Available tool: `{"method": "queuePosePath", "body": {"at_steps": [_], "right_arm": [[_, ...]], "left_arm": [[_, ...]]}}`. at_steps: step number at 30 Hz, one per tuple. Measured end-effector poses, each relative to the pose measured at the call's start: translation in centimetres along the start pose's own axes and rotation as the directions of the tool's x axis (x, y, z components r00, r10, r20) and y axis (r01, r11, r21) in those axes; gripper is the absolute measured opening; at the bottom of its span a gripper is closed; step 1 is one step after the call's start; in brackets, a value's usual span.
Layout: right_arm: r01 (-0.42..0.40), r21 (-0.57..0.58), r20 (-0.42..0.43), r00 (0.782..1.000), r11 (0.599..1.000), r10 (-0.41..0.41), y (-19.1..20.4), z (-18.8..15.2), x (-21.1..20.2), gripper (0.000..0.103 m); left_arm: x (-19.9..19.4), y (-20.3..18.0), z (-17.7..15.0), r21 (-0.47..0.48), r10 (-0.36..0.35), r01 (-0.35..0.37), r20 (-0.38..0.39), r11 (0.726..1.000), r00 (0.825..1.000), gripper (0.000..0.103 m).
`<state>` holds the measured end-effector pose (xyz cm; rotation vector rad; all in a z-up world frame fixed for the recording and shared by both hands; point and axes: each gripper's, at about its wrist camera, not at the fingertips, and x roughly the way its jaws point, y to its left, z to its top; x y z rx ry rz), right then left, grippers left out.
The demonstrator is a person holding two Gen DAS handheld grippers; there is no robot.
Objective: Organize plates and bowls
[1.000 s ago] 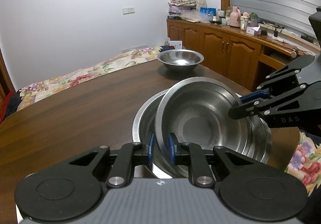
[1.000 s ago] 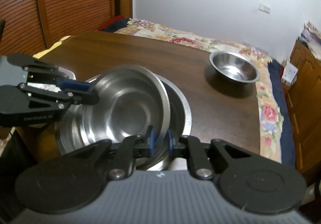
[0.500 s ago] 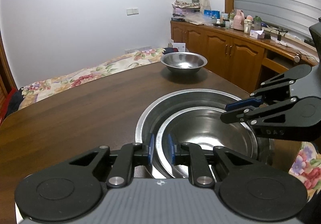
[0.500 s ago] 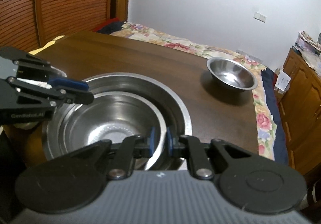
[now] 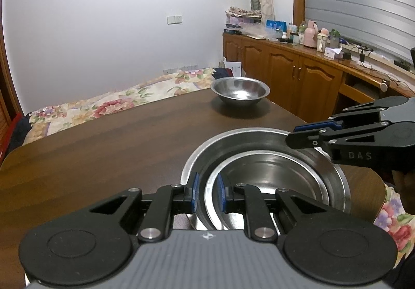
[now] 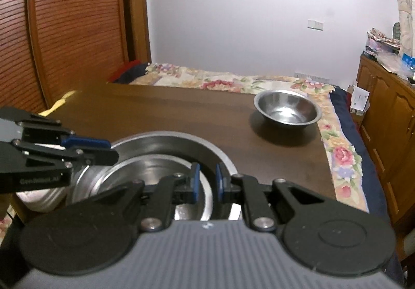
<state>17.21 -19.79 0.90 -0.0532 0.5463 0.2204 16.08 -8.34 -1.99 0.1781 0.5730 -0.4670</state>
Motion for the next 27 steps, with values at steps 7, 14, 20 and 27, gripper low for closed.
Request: {"method": "queuePosePath", "body": {"at_steps": [7, 14, 20, 27], "right_arm": [[0.010, 0.002, 0.034, 0.999, 1.000, -0.010, -0.3, 0.6, -1.2, 0.015], [0.038, 0.007, 0.068, 0.997, 0.999, -0.038, -0.7, 1.8, -3.3, 0.015], [0.052, 0.042, 0.110, 0.992, 0.998, -0.056, -1.8, 2.9, -5.1, 0.015], [0.080, 0.159, 0.142, 0.985, 0.984, -0.103, -5.4, 4.7, -4.7, 0.029]], "left_arm": [[-0.6, 0.0, 1.0, -0.004, 0.007, -0.007, 0.025, 1.000, 1.000, 0.019], [-2.5, -0.7, 2.9, -0.004, 0.003, -0.003, 0.064, 1.000, 0.998, 0.019], [-3.8, -1.2, 4.7, 0.003, -0.005, 0.005, 0.093, 1.000, 0.996, 0.036], [-3.2, -1.5, 7.4, 0.006, -0.039, 0.038, 0.113, 0.999, 0.993, 0.060]]}}
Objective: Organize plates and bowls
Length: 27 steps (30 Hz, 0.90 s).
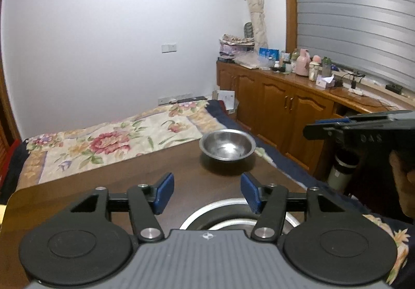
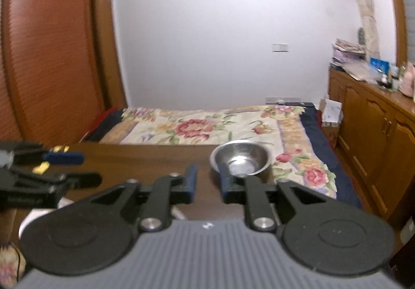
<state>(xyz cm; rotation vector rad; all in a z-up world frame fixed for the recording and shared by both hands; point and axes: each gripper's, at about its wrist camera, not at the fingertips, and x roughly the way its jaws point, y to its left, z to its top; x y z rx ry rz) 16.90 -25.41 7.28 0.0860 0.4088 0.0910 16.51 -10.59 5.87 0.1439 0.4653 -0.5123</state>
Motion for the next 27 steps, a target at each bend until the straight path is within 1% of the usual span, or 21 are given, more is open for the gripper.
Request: {"method": "queuePosePath", "body": {"at_steps": [1, 4, 6, 8, 11, 12, 18, 24, 27], "right_arm": [[0.007, 0.014, 0.003, 1.000, 1.000, -0.007, -0.6, 0.4, 0.3, 0.033], [0.033, 0.033, 0.007, 0.999, 0.999, -0.033, -2.2, 1.6, 1.4, 0.033], [0.053, 0.038, 0.009, 0.999, 0.998, -0.053, -3.1, 2.2, 2.2, 0.033], [0.062, 0.042, 0.010, 0.998, 0.997, -0.063, -3.9, 2.6, 2.7, 0.033], [0.052, 0.057, 0.011, 0.999, 0.997, -0.053, -4.8, 3.0, 3.2, 0.041], [0.052, 0.066, 0.013, 0.998, 0.996, -0.053, -5.0, 3.2, 3.3, 0.043], [0.058, 0.049, 0.013, 0.998, 0.997, -0.059, -5.8, 3.7, 4.8, 0.043], [0.049, 0.034, -0.001, 0.999, 0.998, -0.049, -6.3, 3.6, 6.5, 0.043], [0.039, 0.006, -0.012, 0.999, 0.999, -0.039, -6.3, 3.4, 7.7, 0.045]], "left_arm": [[0.3, 0.0, 0.5, 0.005, -0.007, 0.007, 0.003, 1.000, 1.000, 0.060], [1.0, -0.2, 1.9, 0.022, 0.002, -0.003, 0.017, 1.000, 1.000, 0.062], [1.4, -0.3, 2.8, 0.021, 0.000, 0.000, 0.027, 1.000, 1.000, 0.065], [1.9, -0.4, 3.6, 0.007, -0.019, 0.019, 0.032, 1.000, 0.999, 0.068], [2.7, -0.3, 4.5, 0.000, -0.025, 0.025, 0.034, 1.000, 0.999, 0.068], [2.9, -0.3, 4.8, 0.006, -0.024, 0.023, 0.037, 1.000, 0.999, 0.070], [4.9, -0.3, 6.4, 0.010, -0.010, 0.009, 0.047, 1.000, 0.999, 0.075], [8.1, 0.3, 6.9, 0.010, -0.008, 0.008, 0.019, 1.000, 1.000, 0.077], [10.1, 0.7, 6.8, 0.004, -0.013, 0.013, -0.003, 1.000, 1.000, 0.078]]}}
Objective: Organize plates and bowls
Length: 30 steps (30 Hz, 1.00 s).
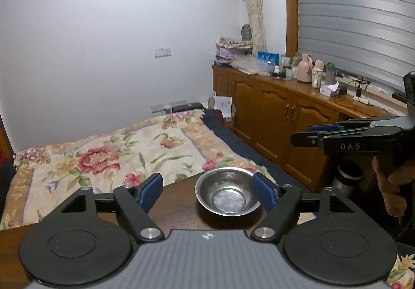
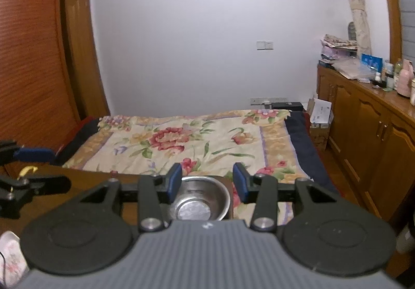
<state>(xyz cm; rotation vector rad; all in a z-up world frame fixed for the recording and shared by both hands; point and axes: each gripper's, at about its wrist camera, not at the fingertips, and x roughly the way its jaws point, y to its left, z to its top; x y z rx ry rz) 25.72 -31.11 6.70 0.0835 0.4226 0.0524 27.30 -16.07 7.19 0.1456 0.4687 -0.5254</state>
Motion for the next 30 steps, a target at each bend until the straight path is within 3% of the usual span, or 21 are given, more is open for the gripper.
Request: {"method": "queuePosePath", "body": {"at_steps": [14, 20, 30], "right_arm": [[-0.017, 0.040, -0.125, 0.992, 0.999, 0.022, -1.9, -2.9, 7.3, 0.046], [-0.018, 0.068, -0.165, 0.986, 0.998, 0.029, -2.6, -4.1, 8.9, 0.046], [-0.042, 0.118, -0.200, 0.978, 0.992, 0.065, -3.2, -4.7, 10.3, 0.046]], "left_arm": [[10.1, 2.6, -0.9, -0.062, -0.062, 0.053, -0.136, 0.997, 0.989, 0.076], [13.8, 3.6, -1.7, -0.105, -0.093, 0.072, -0.206, 0.992, 0.974, 0.065], [16.5, 4.1, -2.6, -0.148, -0.134, 0.097, -0.268, 0.984, 0.954, 0.052]]}}
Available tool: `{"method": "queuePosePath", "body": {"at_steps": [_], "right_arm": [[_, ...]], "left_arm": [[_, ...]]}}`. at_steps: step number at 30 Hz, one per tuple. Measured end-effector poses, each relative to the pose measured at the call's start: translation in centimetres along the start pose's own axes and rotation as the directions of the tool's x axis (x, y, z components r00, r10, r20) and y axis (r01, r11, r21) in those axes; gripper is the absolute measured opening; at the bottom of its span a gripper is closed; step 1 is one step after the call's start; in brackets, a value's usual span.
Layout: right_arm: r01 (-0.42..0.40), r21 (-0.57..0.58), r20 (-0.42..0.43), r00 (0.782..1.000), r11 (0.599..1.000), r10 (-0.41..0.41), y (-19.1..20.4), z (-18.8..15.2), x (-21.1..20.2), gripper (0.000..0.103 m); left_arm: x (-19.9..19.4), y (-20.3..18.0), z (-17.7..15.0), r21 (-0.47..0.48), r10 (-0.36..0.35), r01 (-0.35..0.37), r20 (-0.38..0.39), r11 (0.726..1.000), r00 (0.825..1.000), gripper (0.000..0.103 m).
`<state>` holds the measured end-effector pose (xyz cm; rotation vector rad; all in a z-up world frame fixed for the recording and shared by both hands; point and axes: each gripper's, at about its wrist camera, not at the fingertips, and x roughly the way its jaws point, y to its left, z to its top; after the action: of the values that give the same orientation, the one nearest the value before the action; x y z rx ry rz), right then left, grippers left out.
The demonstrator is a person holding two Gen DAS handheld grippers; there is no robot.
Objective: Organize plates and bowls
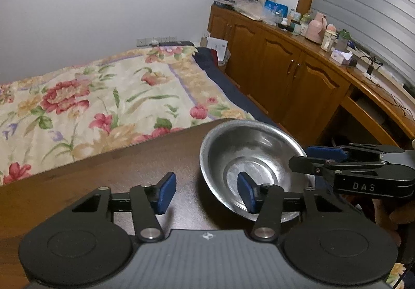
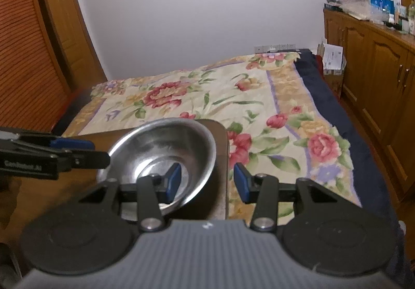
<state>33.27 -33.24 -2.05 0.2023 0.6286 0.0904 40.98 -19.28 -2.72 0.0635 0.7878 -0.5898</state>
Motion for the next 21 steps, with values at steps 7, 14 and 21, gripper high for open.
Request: {"method": "queuePosePath", "body": {"at_steps": [7, 14, 21], "right_arm": [[-0.020, 0.025, -0.019, 1.000, 0.999, 0.021, 0.0, 0.0, 0.5, 0.046], [-0.043, 0.074, -0.044, 0.998, 0.996, 0.046, -0.4, -0.1, 1.1, 0.032], [-0.049, 0.089, -0.052, 0.997, 0.995, 0.054, -0.1, 0.0, 0.8, 0.020]], "left_arm": [[1.0, 0.1, 0.1, -0.016, -0.010, 0.010, -0.023, 1.000, 1.000, 0.047], [1.3, 0.5, 0.1, -0.060, -0.044, 0.042, -0.043, 0.997, 0.998, 0.025], [0.4, 0.0, 0.0, -0.048, -0.047, 0.044, -0.042, 0.998, 0.998, 0.020]]}}
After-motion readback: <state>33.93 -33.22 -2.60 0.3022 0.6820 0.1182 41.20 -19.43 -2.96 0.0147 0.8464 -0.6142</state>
